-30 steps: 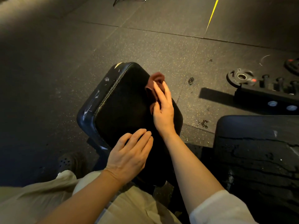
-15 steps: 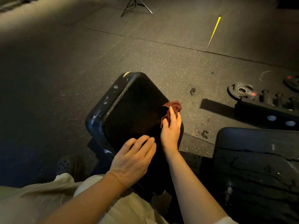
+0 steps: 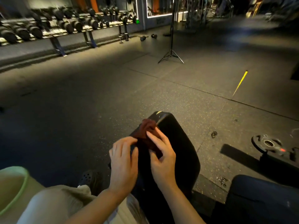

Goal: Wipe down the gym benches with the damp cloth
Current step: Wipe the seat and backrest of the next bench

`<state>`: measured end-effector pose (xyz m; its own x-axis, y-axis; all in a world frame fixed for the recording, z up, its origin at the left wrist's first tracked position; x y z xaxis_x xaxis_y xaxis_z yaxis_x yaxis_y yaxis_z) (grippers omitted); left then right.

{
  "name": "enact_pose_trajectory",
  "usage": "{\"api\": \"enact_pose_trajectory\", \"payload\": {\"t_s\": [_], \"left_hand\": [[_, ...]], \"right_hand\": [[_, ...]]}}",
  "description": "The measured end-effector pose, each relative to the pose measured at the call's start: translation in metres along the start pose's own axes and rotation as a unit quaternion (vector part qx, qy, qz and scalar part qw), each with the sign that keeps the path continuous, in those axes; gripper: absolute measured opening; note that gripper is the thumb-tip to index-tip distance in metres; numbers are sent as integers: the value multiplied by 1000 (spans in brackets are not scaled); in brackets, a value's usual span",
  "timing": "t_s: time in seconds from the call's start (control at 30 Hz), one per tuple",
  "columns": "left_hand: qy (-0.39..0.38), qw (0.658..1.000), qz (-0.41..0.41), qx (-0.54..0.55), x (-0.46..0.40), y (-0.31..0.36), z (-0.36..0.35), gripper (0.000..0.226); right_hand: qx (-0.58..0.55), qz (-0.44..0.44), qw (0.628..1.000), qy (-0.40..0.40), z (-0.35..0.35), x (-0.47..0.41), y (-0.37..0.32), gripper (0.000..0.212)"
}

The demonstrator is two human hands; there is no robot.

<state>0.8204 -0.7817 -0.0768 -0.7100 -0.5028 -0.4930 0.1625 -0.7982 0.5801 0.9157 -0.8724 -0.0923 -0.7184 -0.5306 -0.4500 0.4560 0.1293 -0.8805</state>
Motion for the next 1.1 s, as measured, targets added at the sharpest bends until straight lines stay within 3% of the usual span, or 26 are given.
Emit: {"api": "enact_pose_trajectory", "payload": {"t_s": [0.13, 0.2, 0.27, 0.33, 0.43, 0.5, 0.57, 0.63, 0.73, 0.93, 1.1], "left_hand": [[-56, 981, 12, 184, -35, 13, 10, 42], [-93, 957, 39, 273, -50, 14, 8, 46], [-67, 946, 83, 305, -65, 3, 11, 46], [-6, 962, 102, 254, -81, -11, 22, 44], [15, 978, 87, 187, -110, -19, 31, 44], [-73, 984, 45, 158, -128, -15, 17, 43], [-212, 971, -5, 111, -133, -8, -12, 38], [-304, 951, -25, 43, -132, -9, -37, 38], [-307, 952, -17, -6, -145, -15, -50, 43], [-282, 959, -11, -4, -170, -9, -69, 36], [-344, 935, -31, 82, -132, -32, -24, 31]], "right_hand": [[-101, -20, 994, 26, -2, -17, -18, 55], [-91, 8, 996, -16, -6, -28, -26, 51], [-63, 18, 993, -93, -10, -37, -26, 49], [15, 11, 995, -100, -3, -44, -14, 44], [110, -55, 992, 40, 27, -54, 22, 36], [153, -104, 980, 69, 38, -65, 38, 39], [157, -128, 979, 39, 37, -76, 46, 42], [160, -140, 977, 3, 30, -82, 51, 43], [207, -121, 971, -7, 24, -81, 57, 50], [238, -103, 966, 11, 27, -83, 62, 49], [235, -98, 967, -19, 34, -82, 63, 50]]}}
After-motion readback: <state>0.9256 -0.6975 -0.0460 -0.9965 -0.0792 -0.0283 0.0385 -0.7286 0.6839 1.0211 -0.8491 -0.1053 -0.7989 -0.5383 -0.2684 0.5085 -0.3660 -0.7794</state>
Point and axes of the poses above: each hand's wrist, its own x-axis away from the middle knuckle, its own z-axis out of the back of the hand, y = z × x, the point moved 5 cm from there along -x, towards the middle knuckle, and after that the axes turned 7 degrees about -y, right-handed, at the moved point
